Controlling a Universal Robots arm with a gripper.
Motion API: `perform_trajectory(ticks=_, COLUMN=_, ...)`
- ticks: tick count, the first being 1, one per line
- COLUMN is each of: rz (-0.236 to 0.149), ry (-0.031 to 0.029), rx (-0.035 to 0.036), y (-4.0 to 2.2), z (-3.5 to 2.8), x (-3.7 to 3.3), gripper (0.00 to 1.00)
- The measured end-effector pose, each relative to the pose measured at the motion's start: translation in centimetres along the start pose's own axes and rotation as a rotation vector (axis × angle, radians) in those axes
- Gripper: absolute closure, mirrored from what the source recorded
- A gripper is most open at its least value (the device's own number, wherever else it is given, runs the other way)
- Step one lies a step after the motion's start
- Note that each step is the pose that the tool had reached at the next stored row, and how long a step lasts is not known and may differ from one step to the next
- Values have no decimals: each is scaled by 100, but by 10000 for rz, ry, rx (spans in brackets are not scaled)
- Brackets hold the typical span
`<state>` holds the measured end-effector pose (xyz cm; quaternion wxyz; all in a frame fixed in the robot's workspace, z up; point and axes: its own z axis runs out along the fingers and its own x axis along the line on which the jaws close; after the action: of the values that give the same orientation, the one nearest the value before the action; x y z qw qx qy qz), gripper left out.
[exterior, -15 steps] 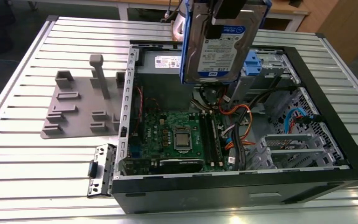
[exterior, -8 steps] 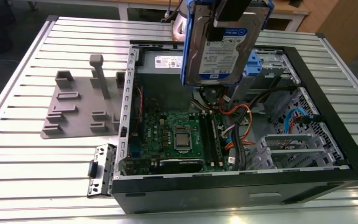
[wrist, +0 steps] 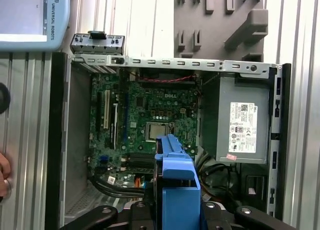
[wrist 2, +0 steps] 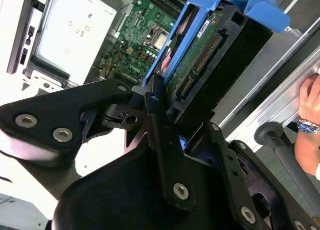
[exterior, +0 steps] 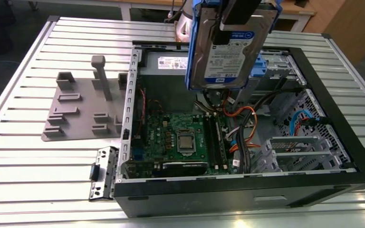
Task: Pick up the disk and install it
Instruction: 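Pick up the disk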
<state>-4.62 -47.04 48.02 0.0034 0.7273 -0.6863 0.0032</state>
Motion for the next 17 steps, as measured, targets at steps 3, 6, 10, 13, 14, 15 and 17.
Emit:
perform_trajectory(ticks=3, rz=0, ry=0, rx=0, y=-5, z=1, x=24, gripper=64)
perform_trajectory(ticks=6, rz=0, ry=0, rx=0, y=-10, z=2, x=48, gripper=64)
perform_trajectory(ticks=10, rz=0, ry=0, rx=0, y=-15, z=6, x=92, gripper=64)
perform_trajectory(ticks=13, rz=0, ry=0, rx=-1, y=-15, z=9, x=142, gripper=64)
perform_trajectory(ticks=14, rz=0, ry=0, rx=0, y=-15, z=11, x=161, gripper=64)
perform_trajectory(ticks=15, rz=0, ry=1, rx=0, y=-16, z=13, x=181, gripper=64)
perform_trajectory(ticks=17, rz=0, ry=1, rx=-1, y=-16, z=17, x=228, gripper=64)
